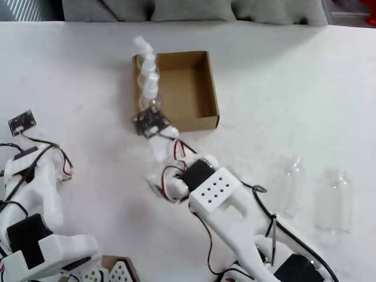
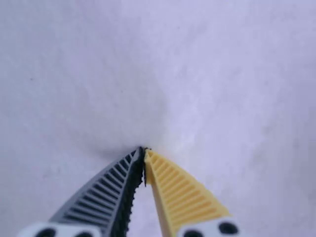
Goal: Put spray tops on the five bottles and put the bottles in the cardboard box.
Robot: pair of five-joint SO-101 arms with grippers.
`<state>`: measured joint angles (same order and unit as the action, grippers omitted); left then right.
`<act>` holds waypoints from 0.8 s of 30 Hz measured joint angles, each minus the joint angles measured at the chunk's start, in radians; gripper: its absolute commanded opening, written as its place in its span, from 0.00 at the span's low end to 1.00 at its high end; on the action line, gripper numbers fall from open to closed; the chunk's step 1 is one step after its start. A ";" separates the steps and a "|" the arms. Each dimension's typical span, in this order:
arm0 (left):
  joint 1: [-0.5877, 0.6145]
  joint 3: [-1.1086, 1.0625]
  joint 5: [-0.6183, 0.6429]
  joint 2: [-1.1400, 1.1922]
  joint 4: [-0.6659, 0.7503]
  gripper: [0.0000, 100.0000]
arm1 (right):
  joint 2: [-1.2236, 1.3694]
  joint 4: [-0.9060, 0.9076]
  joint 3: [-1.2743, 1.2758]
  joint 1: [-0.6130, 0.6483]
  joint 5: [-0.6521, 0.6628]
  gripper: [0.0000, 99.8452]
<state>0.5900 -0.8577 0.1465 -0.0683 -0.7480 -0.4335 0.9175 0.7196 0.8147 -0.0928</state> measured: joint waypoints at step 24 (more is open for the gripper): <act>0.000 0.000 0.000 0.000 0.000 0.02 | 0.009 0.158 -0.109 -0.304 0.025 0.12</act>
<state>0.5900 -0.8577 0.1465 -0.0683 -0.7480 -0.4242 1.0756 0.6107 0.5109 -0.0683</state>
